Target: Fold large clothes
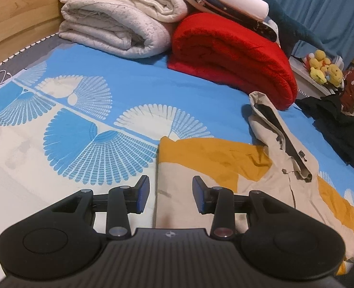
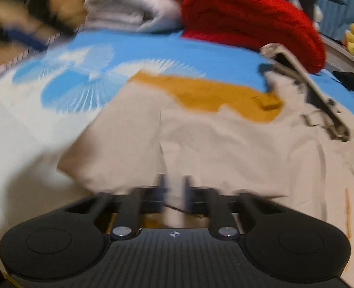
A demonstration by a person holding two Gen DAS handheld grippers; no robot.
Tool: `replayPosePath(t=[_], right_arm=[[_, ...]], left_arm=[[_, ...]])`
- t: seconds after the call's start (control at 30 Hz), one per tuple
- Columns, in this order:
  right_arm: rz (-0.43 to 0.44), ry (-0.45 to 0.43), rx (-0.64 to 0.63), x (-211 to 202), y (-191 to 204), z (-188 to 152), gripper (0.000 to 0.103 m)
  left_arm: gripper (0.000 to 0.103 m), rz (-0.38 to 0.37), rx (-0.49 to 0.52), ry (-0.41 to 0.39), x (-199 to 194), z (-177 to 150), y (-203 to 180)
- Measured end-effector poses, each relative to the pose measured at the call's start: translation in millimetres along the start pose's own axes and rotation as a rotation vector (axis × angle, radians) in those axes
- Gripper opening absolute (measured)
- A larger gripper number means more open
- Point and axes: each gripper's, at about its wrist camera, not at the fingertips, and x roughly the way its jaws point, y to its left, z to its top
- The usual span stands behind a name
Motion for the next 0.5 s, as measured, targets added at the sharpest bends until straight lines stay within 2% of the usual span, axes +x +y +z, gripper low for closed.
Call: replayPosePath(t=[0.07, 0.17, 0.23, 0.33, 0.4, 0.43, 0.5], right_arm=[[-0.036, -0.059, 0.051, -28.8, -28.6, 7.7, 0.0], [-0.091, -0.154, 0.2, -85.7, -80.2, 9.6, 0.0], [-0.138, -0.206, 0.298, -114.6, -115.6, 1.7, 0.0], [-0.19, -0.254, 0.426, -135.0, -158.3, -25.6, 0.0], [-0.208, -0.247, 0.515, -129.9, -182.8, -48.5, 0.0], [-0.22, -0.208, 0.573, -120.5, -193.5, -58.4, 0.0], [-0.191, -0.141, 0.662, -101.3, -210.4, -73.3, 0.001]], left_arm=[[0.044, 0.001, 0.002, 0.004, 0.9, -2.0, -2.0], [0.044, -0.002, 0.015, 0.01, 2.8, -6.4, -7.4], [0.044, 0.0, 0.03, 0.016, 5.0, -10.1, -12.5], [0.044, 0.007, 0.064, 0.022, 8.5, -17.0, -22.0], [0.044, 0.015, 0.084, 0.028, 12.0, -22.1, -28.2], [0.044, 0.018, 0.094, 0.033, 14.3, -24.9, -31.0], [0.044, 0.022, 0.108, 0.043, 18.5, -29.2, -35.7]])
